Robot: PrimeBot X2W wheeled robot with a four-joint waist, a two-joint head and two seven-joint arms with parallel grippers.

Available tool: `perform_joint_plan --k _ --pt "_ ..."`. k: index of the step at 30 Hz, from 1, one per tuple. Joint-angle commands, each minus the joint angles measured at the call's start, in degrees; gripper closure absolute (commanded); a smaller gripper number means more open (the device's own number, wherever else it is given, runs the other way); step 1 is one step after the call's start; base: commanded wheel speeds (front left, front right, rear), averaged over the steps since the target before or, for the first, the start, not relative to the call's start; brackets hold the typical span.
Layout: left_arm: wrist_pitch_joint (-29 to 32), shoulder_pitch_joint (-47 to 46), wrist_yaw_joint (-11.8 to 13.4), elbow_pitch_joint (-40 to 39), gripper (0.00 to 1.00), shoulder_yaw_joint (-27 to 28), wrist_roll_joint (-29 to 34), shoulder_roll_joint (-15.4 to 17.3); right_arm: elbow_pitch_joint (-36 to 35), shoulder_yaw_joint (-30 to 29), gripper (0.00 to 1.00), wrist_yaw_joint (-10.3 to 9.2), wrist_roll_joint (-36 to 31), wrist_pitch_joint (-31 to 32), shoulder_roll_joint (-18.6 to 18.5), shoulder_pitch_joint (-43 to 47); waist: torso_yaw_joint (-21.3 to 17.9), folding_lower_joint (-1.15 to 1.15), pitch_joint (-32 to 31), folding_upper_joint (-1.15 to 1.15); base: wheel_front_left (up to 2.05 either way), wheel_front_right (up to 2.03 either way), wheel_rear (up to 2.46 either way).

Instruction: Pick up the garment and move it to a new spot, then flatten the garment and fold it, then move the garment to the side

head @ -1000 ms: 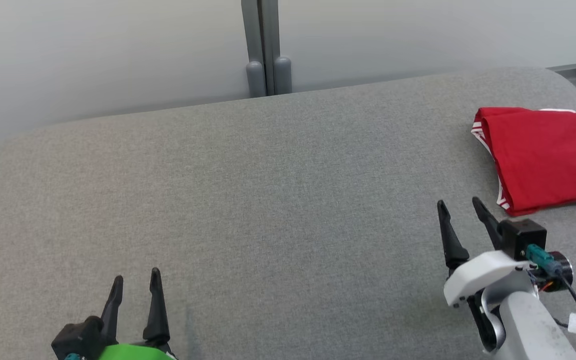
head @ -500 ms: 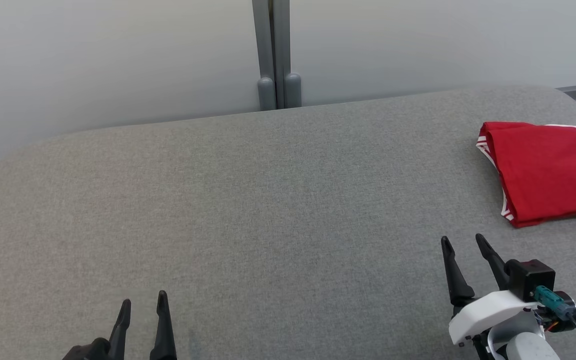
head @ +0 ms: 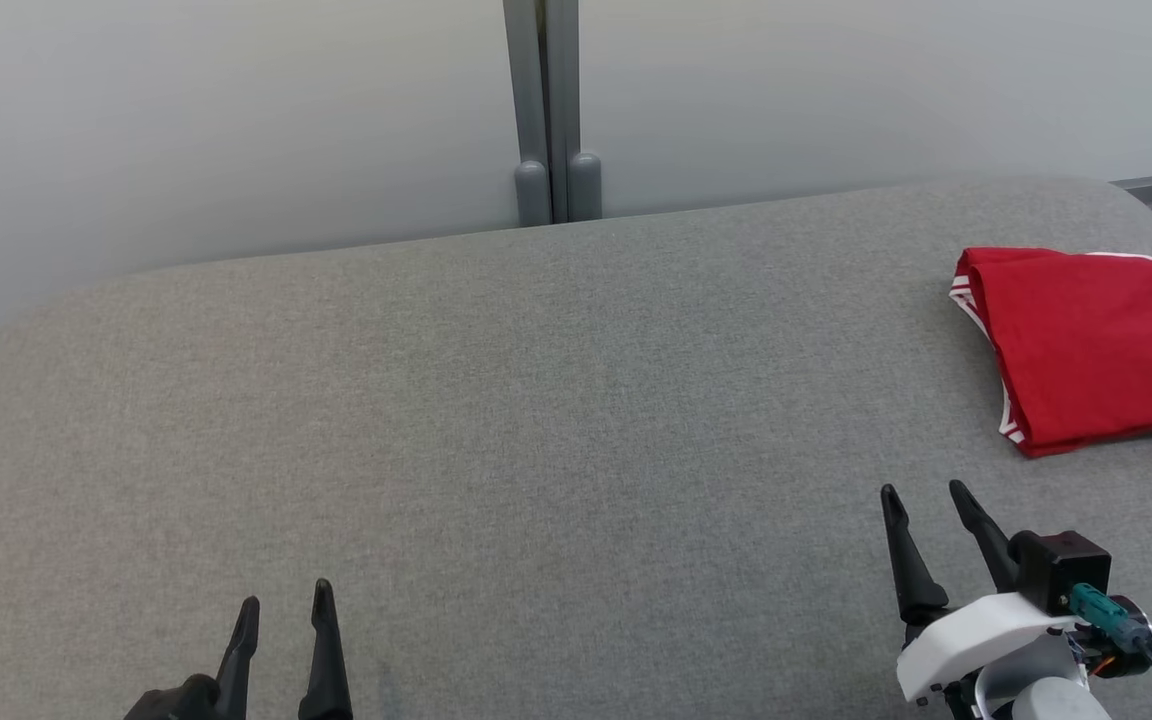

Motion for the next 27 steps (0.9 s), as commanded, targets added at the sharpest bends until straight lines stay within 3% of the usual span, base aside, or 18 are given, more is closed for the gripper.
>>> perform_joint_plan --k 1,14,15,20,27 --pt "-0.15 0.16 -0.19 -0.04 0.00 0.16 -0.32 0.05 0.00 -0.07 0.00 -0.10 0.54 -0.23 -0.19 0.64 -0.04 0.00 -0.05 0.00 0.00 0.00 0.00" --pt "-0.15 0.35 0.41 -0.28 0.00 0.41 0.27 0.05 -0.23 0.71 0.00 -0.10 1.51 -0.24 -0.18 0.97 -0.14 0.00 -0.05 0.00 0.00 0.00 0.00" --pt "0.00 0.00 0.24 -0.13 1.00 0.21 0.05 -0.01 -0.03 0.70 1.00 0.00 1.12 0.00 0.00 0.21 -0.15 0.00 -0.05 0.00 0.00 0.00 0.00" --pt "0.48 -0.07 0.29 1.77 1.00 0.01 -0.55 -0.13 1.73 0.60 1.00 0.00 1.73 0.40 0.36 1.00 -0.15 0.00 -0.03 0.00 0.00 0.00 0.00" --pt "2.44 -1.48 -0.09 1.85 1.00 1.06 -7.36 -0.02 1.00 -0.31 1.00 0.00 9.38 2.59 0.31 0.66 -0.06 0.00 0.06 0.00 0.00 0.00 0.00"
